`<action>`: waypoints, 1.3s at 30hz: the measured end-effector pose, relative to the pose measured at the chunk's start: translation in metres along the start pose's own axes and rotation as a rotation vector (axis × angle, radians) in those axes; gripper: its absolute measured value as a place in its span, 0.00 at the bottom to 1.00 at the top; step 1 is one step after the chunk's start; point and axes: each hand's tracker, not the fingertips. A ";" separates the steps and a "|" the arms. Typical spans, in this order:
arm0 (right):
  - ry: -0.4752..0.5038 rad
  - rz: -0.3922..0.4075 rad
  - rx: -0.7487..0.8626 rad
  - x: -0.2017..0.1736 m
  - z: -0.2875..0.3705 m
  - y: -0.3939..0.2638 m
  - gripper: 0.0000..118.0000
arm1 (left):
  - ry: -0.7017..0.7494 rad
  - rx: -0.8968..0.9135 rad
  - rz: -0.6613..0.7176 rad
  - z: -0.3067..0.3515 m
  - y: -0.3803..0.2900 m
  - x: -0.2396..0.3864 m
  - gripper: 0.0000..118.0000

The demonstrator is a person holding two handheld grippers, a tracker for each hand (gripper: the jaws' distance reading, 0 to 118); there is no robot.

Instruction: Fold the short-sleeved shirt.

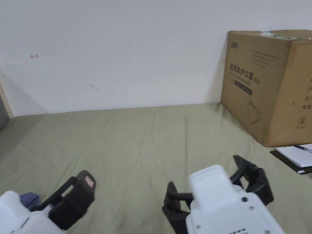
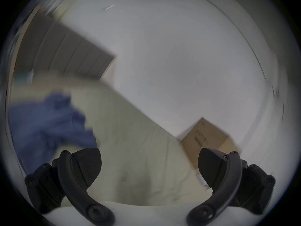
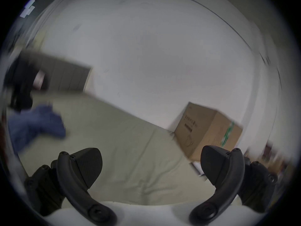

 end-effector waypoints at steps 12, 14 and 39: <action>-0.078 -0.193 0.001 0.014 0.002 -0.009 1.00 | 0.001 0.069 -0.564 0.017 -0.018 0.044 0.99; -0.081 -0.191 0.027 0.013 0.004 -0.006 1.00 | 0.007 0.063 -0.538 0.016 -0.018 0.043 0.99; 0.234 -0.264 -0.008 -0.028 -0.008 0.021 0.00 | 0.161 0.094 -0.429 0.042 0.023 0.007 0.00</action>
